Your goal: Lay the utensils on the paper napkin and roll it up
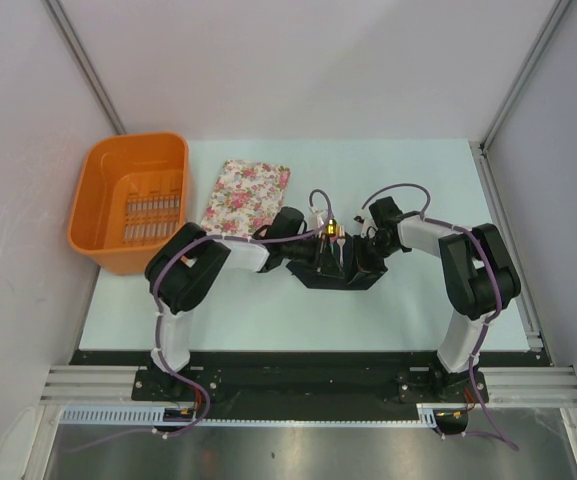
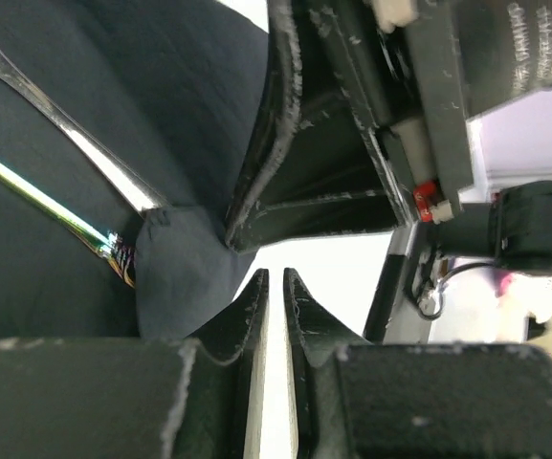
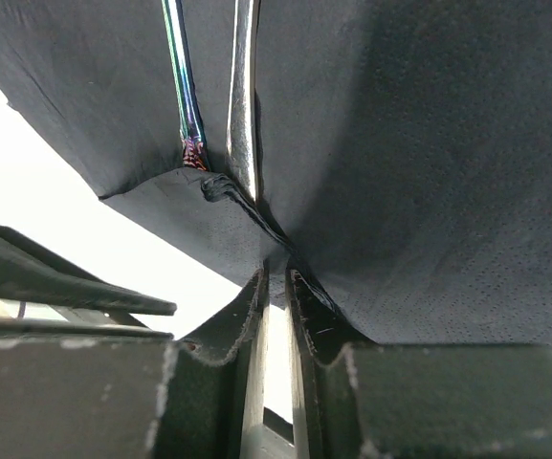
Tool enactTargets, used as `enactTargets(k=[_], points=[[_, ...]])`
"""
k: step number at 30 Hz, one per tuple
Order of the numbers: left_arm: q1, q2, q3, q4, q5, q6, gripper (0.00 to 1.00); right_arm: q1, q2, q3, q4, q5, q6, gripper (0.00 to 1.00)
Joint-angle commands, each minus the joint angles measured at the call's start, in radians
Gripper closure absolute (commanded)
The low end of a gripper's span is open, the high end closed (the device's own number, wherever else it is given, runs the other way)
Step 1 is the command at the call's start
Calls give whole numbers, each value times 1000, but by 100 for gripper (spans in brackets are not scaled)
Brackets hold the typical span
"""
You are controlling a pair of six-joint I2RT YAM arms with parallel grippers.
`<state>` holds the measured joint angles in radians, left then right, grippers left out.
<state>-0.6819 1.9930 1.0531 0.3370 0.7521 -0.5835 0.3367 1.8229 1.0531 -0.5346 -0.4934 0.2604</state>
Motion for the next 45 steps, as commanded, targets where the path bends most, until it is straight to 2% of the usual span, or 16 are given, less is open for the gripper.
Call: enactTargets(k=[1,9,21,24,25,28,34,39,42,45], points=[[12,47,7,203,59,-139,86,2,18,27,31,33,-16,83],[38,128,-38,393,69,-297,86,1,15,41,15,33,-18,83],[56,187,-41,353,40,-291,89,2,-2,57,-1,19,-12,78],[59,194,-35,315,32,-271,90,1,-36,74,-19,6,-4,71],[59,196,-35,313,33,-271,89,-4,-45,88,-30,0,0,63],[61,199,-36,307,30,-269,90,-21,-85,114,-60,-14,2,53],[59,201,-36,303,26,-268,90,-126,-126,116,-116,58,-52,45],[59,202,-35,303,32,-262,90,-203,-103,90,-123,124,-92,42],[59,199,-33,297,30,-253,91,-209,-67,81,-107,150,-112,40],[59,196,-34,290,29,-250,91,-209,-36,67,-91,150,-110,32]])
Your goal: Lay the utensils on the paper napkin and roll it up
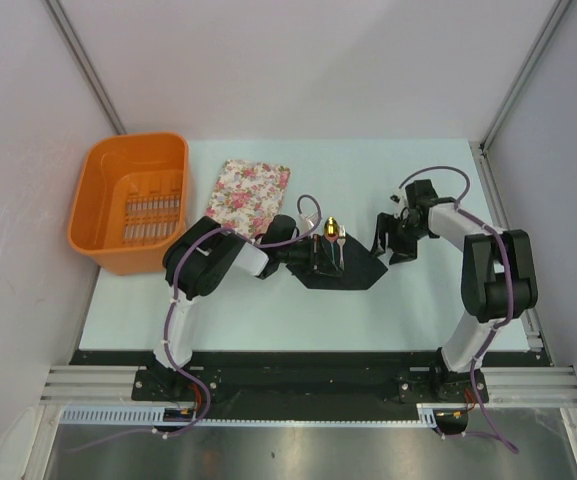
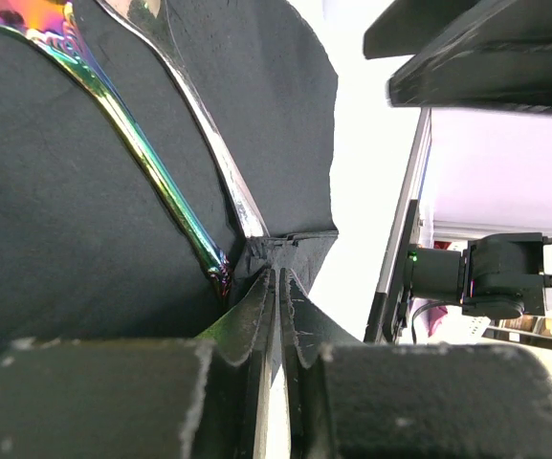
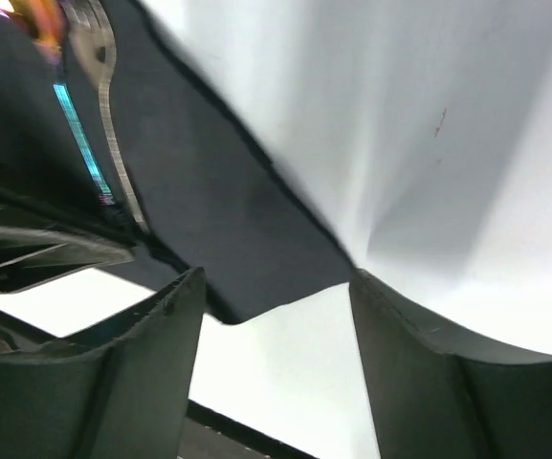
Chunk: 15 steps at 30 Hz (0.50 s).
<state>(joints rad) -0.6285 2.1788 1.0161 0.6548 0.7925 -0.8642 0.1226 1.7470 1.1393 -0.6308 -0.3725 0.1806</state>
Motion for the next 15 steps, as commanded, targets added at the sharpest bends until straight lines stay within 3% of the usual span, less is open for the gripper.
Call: enactTargets(k=[1,9,15], points=[[6,9,3,-29,-12,36,91,5,46,-24,14,5,-24,31],[7,10,6,-32,-12,39,91,14,164,-41,45,-181,11,33],[9,10,4,-32,-13,40,91,-5,151,-36,74,-367,45,36]])
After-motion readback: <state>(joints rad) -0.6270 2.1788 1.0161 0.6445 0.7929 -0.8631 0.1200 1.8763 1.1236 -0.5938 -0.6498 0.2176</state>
